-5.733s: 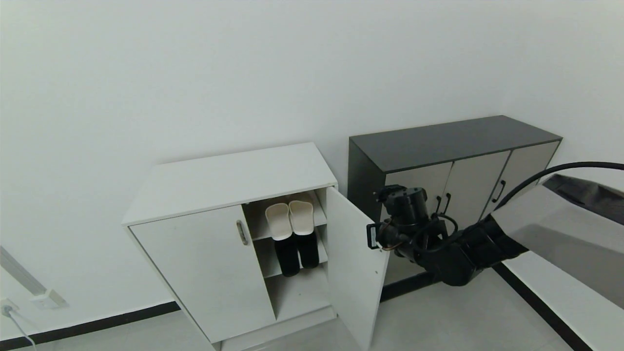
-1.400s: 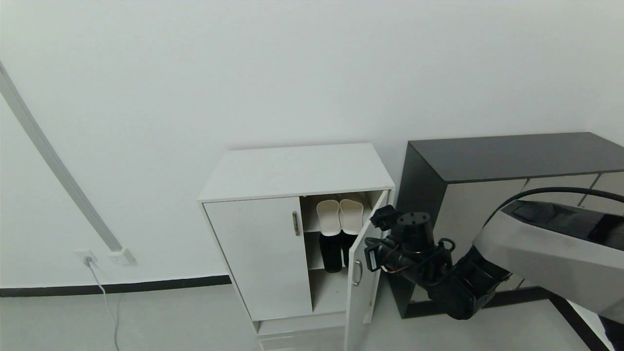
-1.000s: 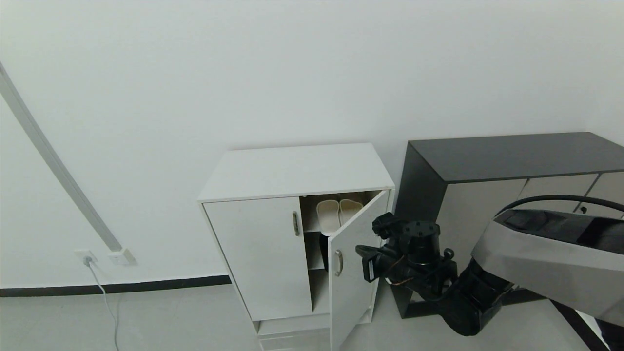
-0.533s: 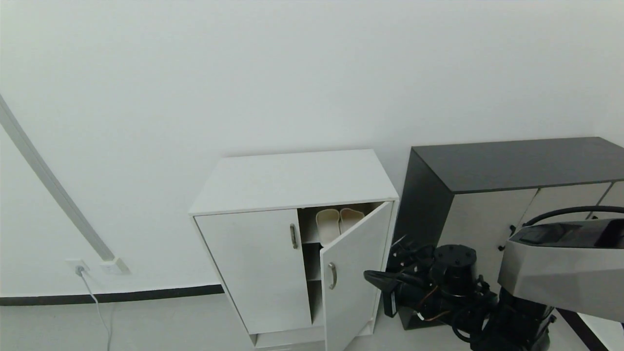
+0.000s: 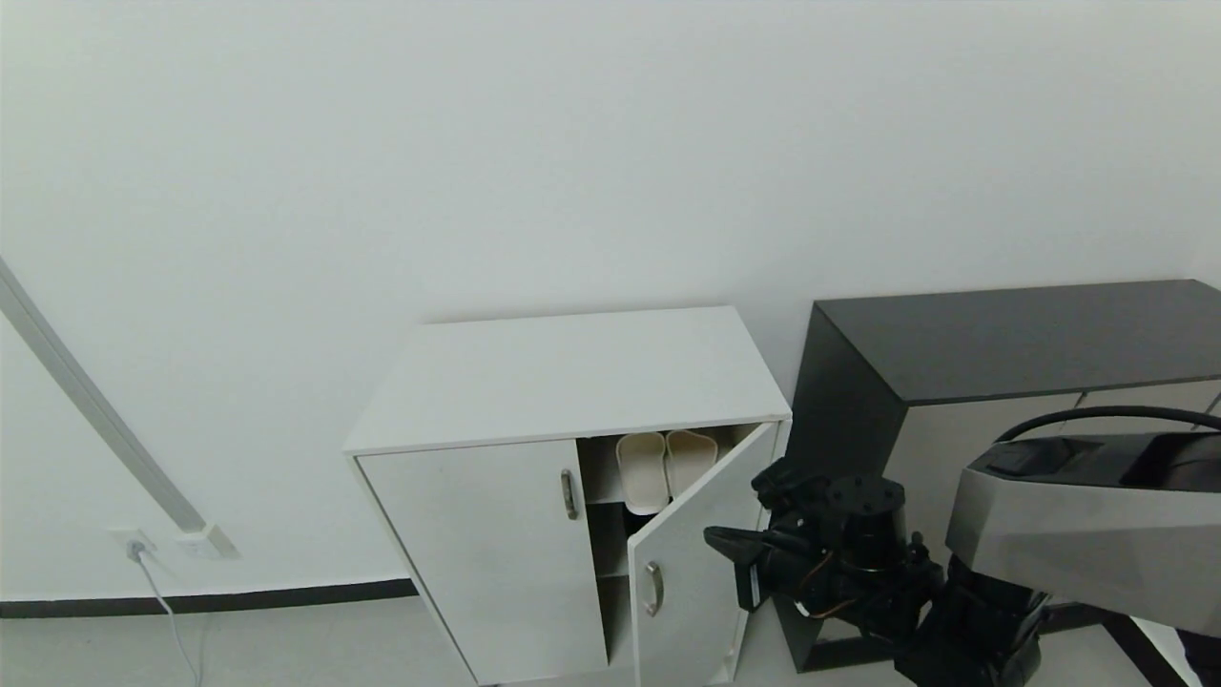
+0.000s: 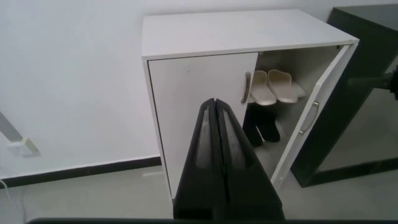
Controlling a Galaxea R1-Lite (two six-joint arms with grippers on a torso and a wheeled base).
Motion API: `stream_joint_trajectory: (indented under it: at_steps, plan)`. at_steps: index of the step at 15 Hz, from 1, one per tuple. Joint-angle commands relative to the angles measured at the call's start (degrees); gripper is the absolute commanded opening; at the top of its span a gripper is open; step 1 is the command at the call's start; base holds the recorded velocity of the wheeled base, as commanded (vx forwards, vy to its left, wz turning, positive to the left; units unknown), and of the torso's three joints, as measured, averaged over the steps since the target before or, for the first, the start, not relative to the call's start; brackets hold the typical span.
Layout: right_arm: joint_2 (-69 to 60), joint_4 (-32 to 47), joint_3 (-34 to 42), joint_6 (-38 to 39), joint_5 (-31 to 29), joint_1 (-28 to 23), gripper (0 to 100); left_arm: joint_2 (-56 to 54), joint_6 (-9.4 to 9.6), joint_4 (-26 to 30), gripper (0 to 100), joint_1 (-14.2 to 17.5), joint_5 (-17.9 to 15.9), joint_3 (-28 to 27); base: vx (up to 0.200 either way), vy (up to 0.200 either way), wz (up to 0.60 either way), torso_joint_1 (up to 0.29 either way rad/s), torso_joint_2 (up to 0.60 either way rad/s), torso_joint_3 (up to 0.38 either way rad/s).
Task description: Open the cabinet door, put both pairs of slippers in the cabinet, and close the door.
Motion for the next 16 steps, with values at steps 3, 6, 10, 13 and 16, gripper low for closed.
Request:
stream_joint_trajectory:
  at_steps: [3,6,10,13,16]
  plan:
    - [3.4,7.5,-10.8,0.1,-7.7,-0.2,0,0.1,0.06,0.0,0,0.0,0.0,0.0,0.0,0.0,0.0,0.0,0.0,0.0]
    - [5.3,10.0,-16.0,0.1,-8.7,-0.5,0,0.1,0.06,0.0,0,0.0,0.0,0.0,0.0,0.0,0.0,0.0,0.0,0.0]
    - [9.0,13.4,-23.0,0.1,-8.9,-1.2,0,0.1,-0.02,0.0,0,0.0,0.0,0.0,0.0,0.0,0.0,0.0,0.0,0.0]
    - [10.1,15.8,-26.3,0.1,-8.9,-1.6,0,0.1,-0.02,0.0,0,0.0,0.0,0.0,0.0,0.0,0.0,0.0,0.0,0.0]
    - [11.9,18.9,-31.1,0.1,-8.9,-2.5,0,0.1,-0.02,0.0,0,0.0,0.0,0.0,0.0,0.0,0.0,0.0,0.0,0.0]
